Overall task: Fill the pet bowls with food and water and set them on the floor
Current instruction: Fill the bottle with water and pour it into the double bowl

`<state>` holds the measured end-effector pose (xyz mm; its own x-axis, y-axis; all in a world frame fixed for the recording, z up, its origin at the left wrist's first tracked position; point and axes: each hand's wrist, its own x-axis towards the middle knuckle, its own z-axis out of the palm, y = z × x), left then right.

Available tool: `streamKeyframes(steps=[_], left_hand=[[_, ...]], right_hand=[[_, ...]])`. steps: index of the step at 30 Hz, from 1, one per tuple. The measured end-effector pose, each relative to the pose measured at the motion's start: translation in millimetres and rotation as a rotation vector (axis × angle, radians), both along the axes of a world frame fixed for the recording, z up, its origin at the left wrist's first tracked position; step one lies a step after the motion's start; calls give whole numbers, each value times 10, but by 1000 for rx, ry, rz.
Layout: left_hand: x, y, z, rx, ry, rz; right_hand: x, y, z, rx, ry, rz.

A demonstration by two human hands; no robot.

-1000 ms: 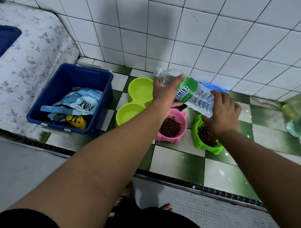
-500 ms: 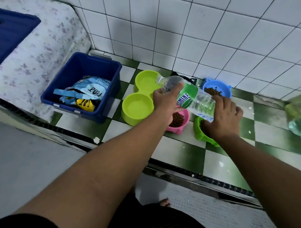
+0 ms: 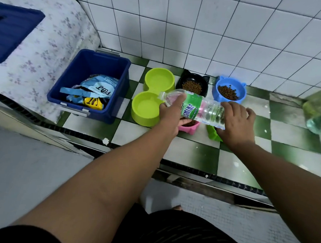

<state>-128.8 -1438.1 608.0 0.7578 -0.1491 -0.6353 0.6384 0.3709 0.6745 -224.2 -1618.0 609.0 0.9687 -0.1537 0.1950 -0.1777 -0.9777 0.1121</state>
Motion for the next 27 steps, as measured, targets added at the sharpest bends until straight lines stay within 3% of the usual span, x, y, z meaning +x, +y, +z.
streamKeyframes(steps=[27], left_hand=[[52,80,-162,17,19,-141]], right_hand=[[-34,-53,36,-50,14,7]])
